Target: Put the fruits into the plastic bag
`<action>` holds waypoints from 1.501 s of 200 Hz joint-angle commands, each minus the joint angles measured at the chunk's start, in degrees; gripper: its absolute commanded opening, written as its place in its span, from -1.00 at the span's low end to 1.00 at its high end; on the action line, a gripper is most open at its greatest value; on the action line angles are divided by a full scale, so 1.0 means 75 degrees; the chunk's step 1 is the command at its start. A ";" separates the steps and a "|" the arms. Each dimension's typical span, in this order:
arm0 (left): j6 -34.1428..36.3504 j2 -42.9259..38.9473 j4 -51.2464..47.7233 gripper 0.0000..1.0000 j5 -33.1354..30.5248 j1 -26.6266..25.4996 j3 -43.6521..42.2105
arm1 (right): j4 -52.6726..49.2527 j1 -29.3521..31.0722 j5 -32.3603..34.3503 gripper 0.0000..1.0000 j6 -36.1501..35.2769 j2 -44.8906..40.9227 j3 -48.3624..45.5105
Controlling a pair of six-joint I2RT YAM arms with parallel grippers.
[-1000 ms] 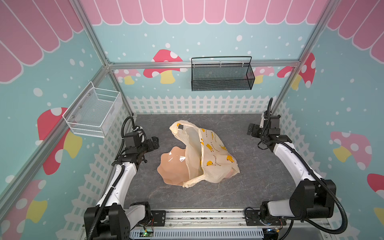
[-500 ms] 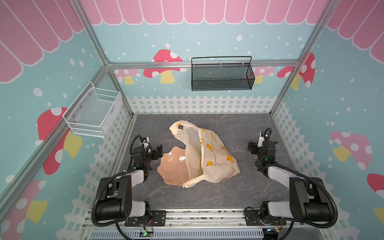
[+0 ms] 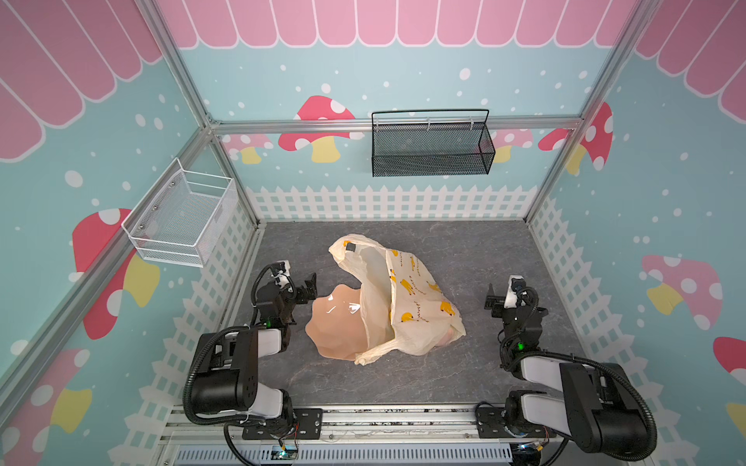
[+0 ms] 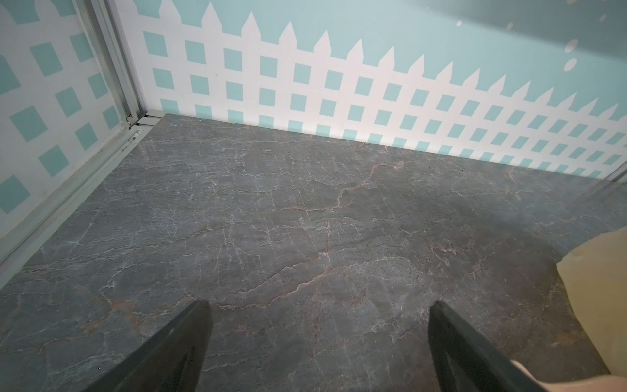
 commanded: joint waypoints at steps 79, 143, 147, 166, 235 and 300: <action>0.0633 0.0190 -0.0752 0.99 -0.0183 -0.0428 0.0623 | 0.2314 0.0074 -0.0089 0.95 -0.0314 0.1818 0.0179; 0.0633 0.0190 -0.0772 0.99 -0.0198 -0.0435 0.0634 | 0.1672 0.0074 0.0212 0.94 -0.0157 0.1803 0.0489; 0.0633 0.0184 -0.0774 0.99 -0.0199 -0.0426 0.0634 | 0.1697 0.0074 0.0219 0.95 -0.0156 0.1790 0.0477; 0.0633 0.0189 -0.0775 0.99 -0.0197 -0.0425 0.0634 | 0.1722 0.0083 0.0221 0.94 -0.0175 0.1795 0.0464; 0.0633 0.0190 -0.0768 0.99 -0.0205 -0.0434 0.0625 | 0.1710 0.0086 0.0205 0.94 -0.0173 0.1815 0.0475; 0.0633 0.0181 -0.0765 0.99 -0.0202 -0.0430 0.0625 | 0.1675 0.0073 0.0198 0.95 -0.0143 0.1873 0.0532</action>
